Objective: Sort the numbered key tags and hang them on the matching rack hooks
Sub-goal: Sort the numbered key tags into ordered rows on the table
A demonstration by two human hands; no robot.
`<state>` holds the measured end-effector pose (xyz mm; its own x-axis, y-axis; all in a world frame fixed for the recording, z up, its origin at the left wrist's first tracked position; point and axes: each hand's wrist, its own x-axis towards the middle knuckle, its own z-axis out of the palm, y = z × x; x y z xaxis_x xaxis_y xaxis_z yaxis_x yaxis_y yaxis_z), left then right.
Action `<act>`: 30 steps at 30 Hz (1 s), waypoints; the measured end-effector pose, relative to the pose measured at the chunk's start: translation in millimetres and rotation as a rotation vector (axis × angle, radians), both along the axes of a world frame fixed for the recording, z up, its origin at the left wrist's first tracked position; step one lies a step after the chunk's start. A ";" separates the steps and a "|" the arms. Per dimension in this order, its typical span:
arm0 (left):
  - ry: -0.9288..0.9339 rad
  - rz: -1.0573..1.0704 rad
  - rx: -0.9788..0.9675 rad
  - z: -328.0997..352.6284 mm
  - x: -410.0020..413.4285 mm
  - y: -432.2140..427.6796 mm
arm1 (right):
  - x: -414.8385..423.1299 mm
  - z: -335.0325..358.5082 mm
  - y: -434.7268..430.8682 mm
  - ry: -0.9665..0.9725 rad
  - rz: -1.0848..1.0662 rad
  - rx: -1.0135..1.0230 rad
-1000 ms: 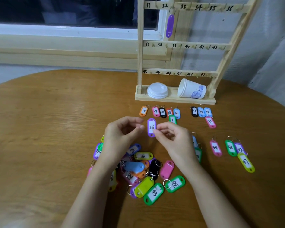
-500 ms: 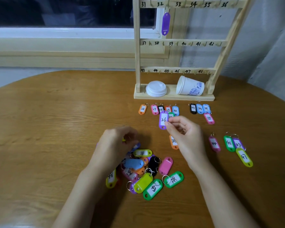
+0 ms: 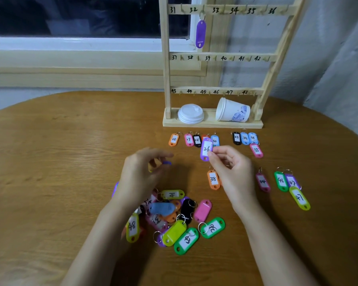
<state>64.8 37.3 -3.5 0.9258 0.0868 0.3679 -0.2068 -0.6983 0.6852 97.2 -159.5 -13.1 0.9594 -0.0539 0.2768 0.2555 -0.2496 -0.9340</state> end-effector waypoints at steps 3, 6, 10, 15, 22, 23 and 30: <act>-0.001 0.027 -0.130 2.7 13.9 4.0 | -0.3 0.4 -0.3 0.004 -0.002 -0.003; 0.017 0.070 -0.290 -4.6 22.5 7.8 | 0.3 -0.4 -0.5 0.006 -0.006 -0.018; 0.020 0.123 -0.415 -13.6 23.5 13.8 | 2.5 -3.0 0.0 0.000 -0.014 -0.032; 0.023 0.222 -0.580 -13.9 20.7 23.0 | 14.0 4.0 5.2 0.011 -0.009 -0.129; 0.035 0.270 -0.654 -13.0 18.9 25.6 | 64.8 17.7 36.6 0.090 -0.016 -0.418; 0.034 0.273 -0.640 -13.5 18.6 25.7 | 70.1 16.8 42.1 0.113 -0.023 -0.483; 0.043 0.295 -0.665 -14.1 19.0 25.6 | 85.4 6.3 64.0 0.175 -0.105 -0.691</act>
<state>83.8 62.9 -17.5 0.8416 0.5278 0.1144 -0.0374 -0.1543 0.9873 182.6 -95.5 -6.8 0.9922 -0.0162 0.1236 0.0588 -0.8136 -0.5784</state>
